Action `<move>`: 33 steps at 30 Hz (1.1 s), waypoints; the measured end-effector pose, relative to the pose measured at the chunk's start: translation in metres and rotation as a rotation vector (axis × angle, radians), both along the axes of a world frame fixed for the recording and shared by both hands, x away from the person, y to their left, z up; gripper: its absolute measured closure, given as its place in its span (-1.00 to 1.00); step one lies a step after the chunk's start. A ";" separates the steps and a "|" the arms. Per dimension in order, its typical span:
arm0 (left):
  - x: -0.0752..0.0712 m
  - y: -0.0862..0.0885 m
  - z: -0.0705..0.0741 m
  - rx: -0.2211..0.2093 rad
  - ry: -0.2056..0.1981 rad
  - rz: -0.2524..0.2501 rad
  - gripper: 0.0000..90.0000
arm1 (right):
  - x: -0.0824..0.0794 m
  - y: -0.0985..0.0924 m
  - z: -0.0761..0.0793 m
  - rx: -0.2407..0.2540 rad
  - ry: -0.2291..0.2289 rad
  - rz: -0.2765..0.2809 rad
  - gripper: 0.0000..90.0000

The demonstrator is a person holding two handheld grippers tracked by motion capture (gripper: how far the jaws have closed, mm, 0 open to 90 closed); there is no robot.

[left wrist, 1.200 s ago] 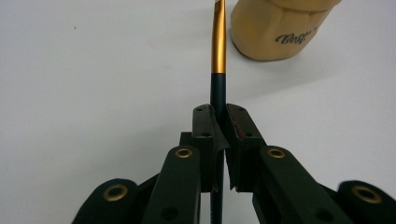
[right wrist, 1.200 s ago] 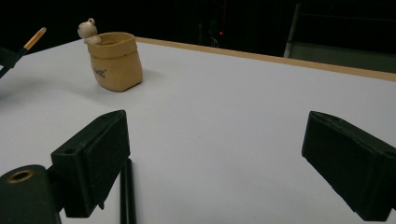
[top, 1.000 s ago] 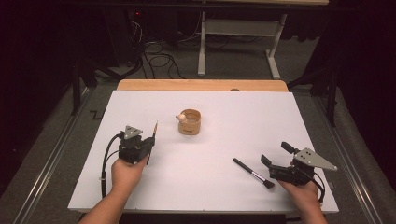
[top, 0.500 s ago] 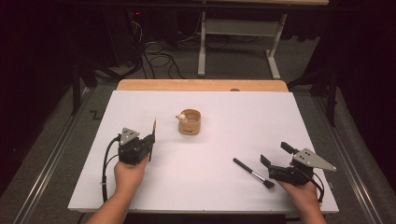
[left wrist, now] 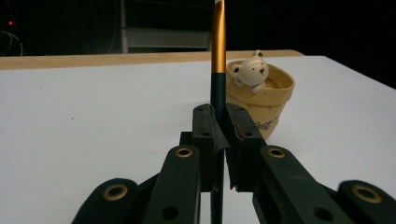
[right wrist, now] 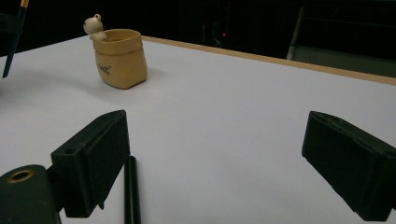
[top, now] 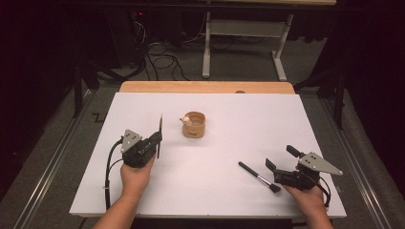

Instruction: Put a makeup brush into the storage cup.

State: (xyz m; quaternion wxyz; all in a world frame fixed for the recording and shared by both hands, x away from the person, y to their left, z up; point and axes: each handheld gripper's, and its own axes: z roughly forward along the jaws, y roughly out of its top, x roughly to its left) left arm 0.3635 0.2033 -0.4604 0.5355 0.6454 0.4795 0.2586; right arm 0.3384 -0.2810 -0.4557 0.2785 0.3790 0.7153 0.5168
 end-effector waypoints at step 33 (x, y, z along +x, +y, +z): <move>-0.029 -0.014 0.003 -0.047 -0.127 -0.168 0.84 | 0.003 0.057 0.023 0.004 0.034 0.144 -0.71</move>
